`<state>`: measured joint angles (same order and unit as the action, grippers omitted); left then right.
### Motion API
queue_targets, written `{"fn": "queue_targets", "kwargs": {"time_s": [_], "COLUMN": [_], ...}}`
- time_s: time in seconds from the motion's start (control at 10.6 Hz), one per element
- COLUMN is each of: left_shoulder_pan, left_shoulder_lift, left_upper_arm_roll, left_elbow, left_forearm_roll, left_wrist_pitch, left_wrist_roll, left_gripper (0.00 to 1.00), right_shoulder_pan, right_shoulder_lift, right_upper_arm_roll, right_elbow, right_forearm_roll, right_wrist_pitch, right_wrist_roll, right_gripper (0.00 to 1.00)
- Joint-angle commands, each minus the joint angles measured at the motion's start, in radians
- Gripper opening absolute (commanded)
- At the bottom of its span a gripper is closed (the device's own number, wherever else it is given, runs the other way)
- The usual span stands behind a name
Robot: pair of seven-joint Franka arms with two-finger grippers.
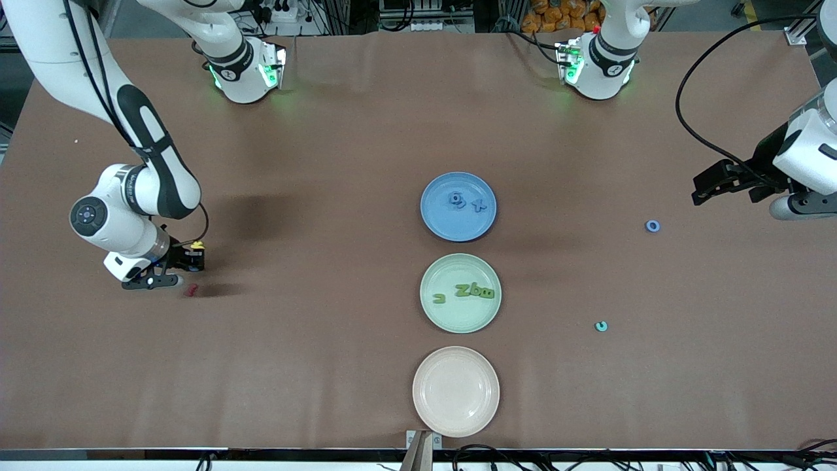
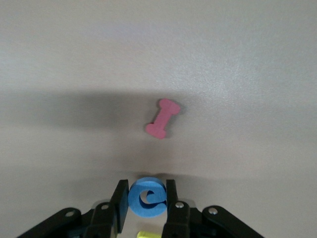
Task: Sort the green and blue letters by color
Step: 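Close the right gripper on the blue c and lift it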
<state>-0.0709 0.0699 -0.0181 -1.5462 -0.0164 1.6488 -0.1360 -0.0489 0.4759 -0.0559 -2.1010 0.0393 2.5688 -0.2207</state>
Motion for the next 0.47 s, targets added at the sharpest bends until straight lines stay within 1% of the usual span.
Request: {"fn": "queue_targets", "kwargs": {"time_s": [0.0,0.19,0.28,0.38], "left_shoulder_pan": [0.003,0.003,0.003,0.003], "left_shoulder_lift": [0.007,0.007,0.007,0.007], "left_upper_arm_roll": [0.004,0.004,0.004,0.004], "left_elbow": [0.021,0.021,0.021,0.021], "left_forearm_roll": [-0.017,-0.017,-0.017,-0.017], "left_wrist_pitch": [-0.014,-0.014,-0.014,-0.014], "left_wrist_roll": [0.029,0.029,0.027,0.023], "left_gripper": [1.0,1.0,1.0,1.0], "right_shoulder_pan": [0.047,0.179,0.27,0.352], "right_shoulder_lift": [-0.098,-0.102,-0.1,-0.097], "right_upper_arm_roll": [0.016,0.015,0.015,0.015], "right_elbow": [0.01,0.028,0.053,0.079], "right_forearm_roll": [0.08,0.158,0.177,0.176], "right_wrist_pitch": [-0.125,-0.137,-0.137,-0.139], "right_wrist_roll": [0.082,0.247,0.373,0.503], "right_gripper": [0.12,0.12,0.12,0.12]}}
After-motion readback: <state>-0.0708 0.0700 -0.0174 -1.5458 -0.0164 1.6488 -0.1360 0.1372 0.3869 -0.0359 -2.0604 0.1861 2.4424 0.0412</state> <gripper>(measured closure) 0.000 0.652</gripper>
